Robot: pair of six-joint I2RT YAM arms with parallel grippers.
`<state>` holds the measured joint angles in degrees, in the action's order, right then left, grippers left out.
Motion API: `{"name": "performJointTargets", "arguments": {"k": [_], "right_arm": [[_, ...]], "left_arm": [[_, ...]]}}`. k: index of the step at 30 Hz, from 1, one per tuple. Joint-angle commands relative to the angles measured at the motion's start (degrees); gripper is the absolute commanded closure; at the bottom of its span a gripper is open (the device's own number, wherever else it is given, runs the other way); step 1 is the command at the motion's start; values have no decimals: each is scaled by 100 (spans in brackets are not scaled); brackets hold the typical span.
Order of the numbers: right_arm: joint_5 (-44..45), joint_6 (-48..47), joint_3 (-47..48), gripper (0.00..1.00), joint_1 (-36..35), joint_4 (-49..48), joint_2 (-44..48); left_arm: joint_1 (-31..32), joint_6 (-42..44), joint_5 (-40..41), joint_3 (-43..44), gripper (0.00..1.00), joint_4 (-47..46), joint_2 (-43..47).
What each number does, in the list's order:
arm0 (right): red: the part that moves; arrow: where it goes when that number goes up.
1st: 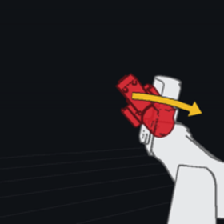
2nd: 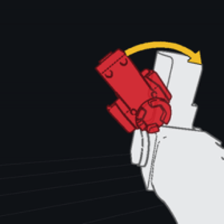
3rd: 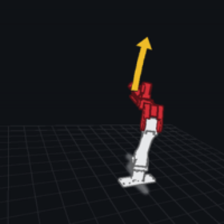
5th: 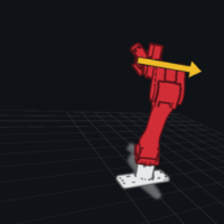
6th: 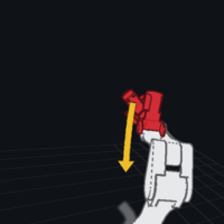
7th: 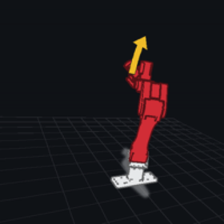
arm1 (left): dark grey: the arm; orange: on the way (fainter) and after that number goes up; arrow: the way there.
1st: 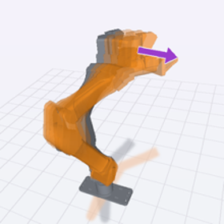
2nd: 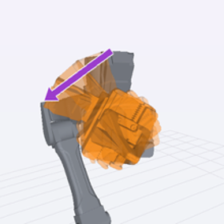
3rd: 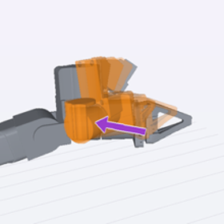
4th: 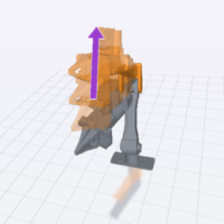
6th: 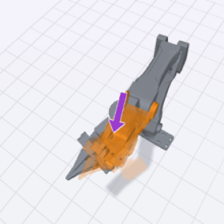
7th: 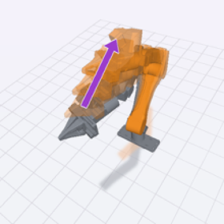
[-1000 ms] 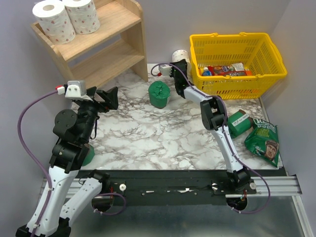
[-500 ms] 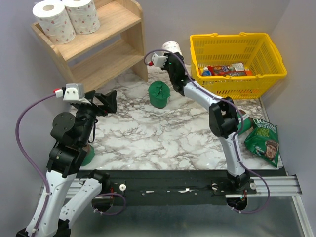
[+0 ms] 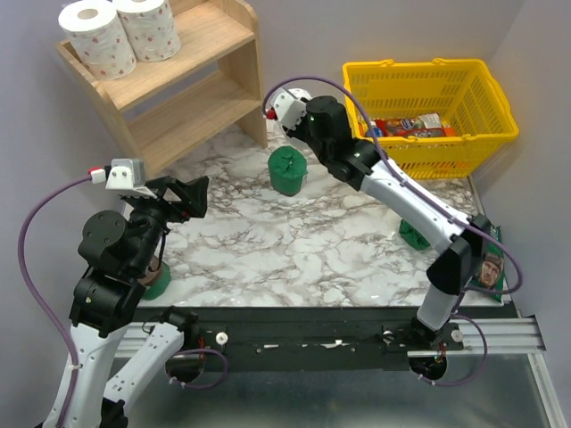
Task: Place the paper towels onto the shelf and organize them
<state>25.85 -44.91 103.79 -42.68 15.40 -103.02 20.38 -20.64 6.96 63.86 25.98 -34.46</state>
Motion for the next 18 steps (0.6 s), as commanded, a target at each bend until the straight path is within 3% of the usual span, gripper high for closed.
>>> {"name": "performJointTargets", "arguments": {"k": [1,5,11,18], "right_arm": [[-377,1752,-131,64,-643,2276,976],[-1500,3178,-464,61,-1005,3495,1530],[-1977,4673,-1332,61,-1269,4068,1593],[-1917,5035,-1388,61,-1270,4146,759]], "left_arm": [[18,-98,-11,303,1,750,211],[18,-36,7,347,1,1041,395],[18,34,-28,57,2,1251,651],[18,52,-195,66,2,1472,607]]}}
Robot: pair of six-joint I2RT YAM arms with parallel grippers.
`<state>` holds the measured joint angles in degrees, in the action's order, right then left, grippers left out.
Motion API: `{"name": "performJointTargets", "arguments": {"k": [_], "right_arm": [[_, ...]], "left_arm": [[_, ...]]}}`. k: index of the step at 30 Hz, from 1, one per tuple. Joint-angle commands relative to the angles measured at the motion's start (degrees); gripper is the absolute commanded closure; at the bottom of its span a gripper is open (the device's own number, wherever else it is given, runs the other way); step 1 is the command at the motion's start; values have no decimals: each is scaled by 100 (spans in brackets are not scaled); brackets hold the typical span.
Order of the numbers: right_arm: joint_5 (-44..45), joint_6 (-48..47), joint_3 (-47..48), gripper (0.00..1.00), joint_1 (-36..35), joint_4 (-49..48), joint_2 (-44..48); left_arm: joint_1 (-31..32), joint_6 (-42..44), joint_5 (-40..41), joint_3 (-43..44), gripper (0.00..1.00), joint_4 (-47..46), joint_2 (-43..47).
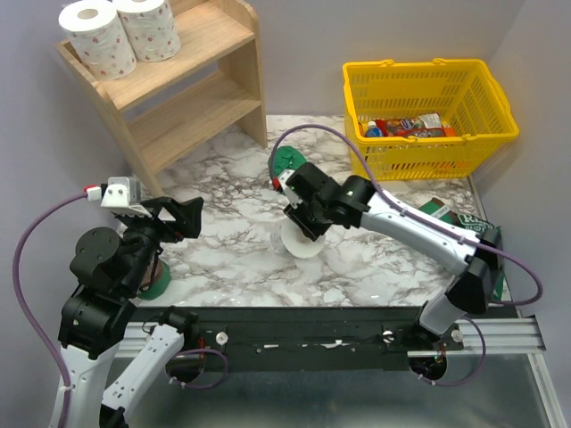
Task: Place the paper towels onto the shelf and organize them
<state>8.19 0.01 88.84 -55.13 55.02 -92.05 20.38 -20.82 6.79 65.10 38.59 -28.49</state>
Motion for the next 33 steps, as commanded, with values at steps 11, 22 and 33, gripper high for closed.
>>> {"name": "performJointTargets", "arguments": {"k": [11,22,33], "right_arm": [[43,465,-42,24,-24,-176,-367],[780,666,-1138,2,-6,-852,1434],[1458,852,-2757,2,-15,-1881,4150]], "left_arm": [[18,324,-204,300,1,518,-297],[53,878,-476,618,2,826,-1832],[3065,640,1211,1233,5,300,-3908]]}}
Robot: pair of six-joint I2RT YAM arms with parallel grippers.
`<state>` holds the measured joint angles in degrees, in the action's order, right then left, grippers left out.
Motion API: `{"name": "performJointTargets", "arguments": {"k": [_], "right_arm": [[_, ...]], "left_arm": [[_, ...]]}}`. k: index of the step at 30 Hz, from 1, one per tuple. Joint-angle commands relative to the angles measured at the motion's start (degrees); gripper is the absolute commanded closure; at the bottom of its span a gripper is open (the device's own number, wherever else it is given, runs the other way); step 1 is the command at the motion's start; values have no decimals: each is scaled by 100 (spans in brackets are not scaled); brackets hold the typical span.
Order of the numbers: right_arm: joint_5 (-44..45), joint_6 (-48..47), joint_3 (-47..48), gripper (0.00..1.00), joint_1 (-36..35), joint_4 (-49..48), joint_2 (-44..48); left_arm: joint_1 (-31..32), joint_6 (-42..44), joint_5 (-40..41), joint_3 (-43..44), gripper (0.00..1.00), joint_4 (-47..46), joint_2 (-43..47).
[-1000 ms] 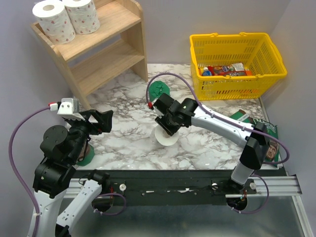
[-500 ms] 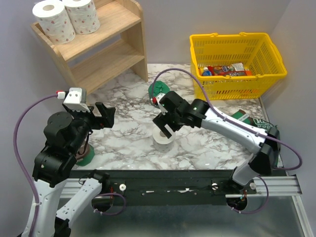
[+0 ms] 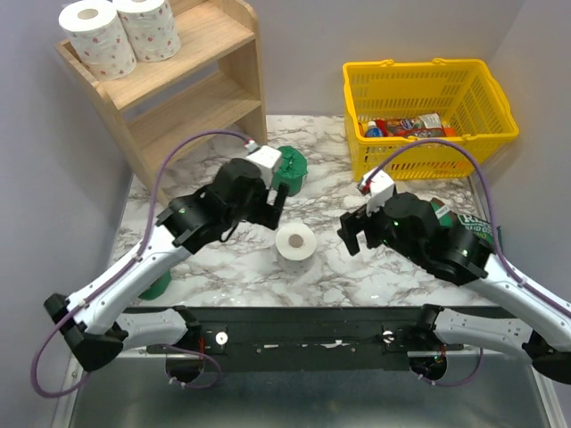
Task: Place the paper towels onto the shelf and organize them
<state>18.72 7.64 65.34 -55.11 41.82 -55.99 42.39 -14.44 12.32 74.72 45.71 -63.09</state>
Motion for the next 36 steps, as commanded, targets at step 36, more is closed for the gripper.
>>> {"name": "performJointTargets", "arguments": {"k": [36], "right_arm": [[334,317,-1146,2,-8,-579,2663]], "left_arm": [[1922,-929,280,-924,30,-1785,-2480]]}}
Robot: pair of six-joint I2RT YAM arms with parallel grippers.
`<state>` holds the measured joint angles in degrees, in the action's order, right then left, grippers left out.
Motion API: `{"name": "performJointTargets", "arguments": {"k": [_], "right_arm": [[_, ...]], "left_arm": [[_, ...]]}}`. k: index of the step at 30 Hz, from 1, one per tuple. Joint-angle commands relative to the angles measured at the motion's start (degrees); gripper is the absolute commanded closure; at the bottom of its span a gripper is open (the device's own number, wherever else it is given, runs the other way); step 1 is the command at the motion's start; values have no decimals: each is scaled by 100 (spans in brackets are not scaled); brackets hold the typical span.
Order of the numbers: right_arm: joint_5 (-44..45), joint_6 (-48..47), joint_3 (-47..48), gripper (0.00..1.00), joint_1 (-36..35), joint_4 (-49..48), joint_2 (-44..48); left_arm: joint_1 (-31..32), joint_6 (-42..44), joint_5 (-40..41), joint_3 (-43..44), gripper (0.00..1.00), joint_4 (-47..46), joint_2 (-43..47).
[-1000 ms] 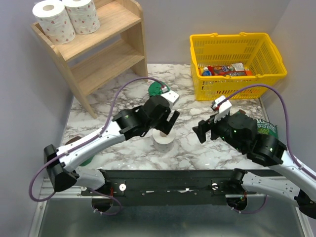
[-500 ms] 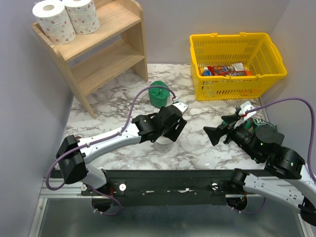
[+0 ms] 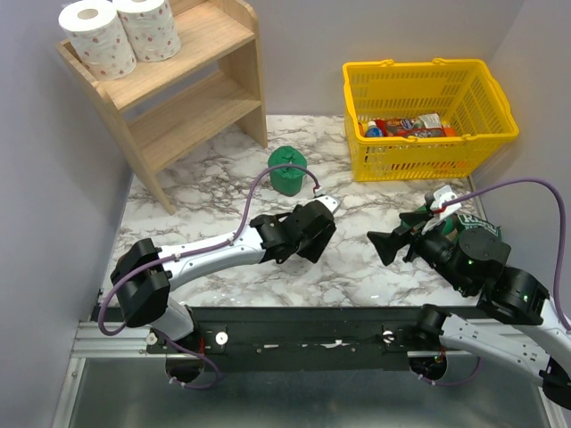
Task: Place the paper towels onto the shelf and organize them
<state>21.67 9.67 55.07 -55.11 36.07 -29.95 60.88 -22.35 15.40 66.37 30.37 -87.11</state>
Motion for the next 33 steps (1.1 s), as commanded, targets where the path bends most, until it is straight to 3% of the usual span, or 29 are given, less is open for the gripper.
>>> {"name": "performJointTargets", "arguments": {"k": [1,10,17,23,27,33], "right_arm": [[39,149,-128,2,-8,13,69],[48,140,-102,2,-8,22,183],[-5,131,-58,2,-17,14,183],[-66,132,56,2,-17,-4,148],[-66,88,170,2,-8,14,104],[-391,87,48,2,-17,-214,121]], "left_arm": [[82,-156,-19,-89,34,-251,-104],[205,-217,297,201,57,188,-140],[249,-78,876,806,62,759,54],[249,642,2001,2457,64,1567,-33],[249,1416,2914,4212,65,1867,-376],[82,3489,4093,6173,63,990,-1018]]}}
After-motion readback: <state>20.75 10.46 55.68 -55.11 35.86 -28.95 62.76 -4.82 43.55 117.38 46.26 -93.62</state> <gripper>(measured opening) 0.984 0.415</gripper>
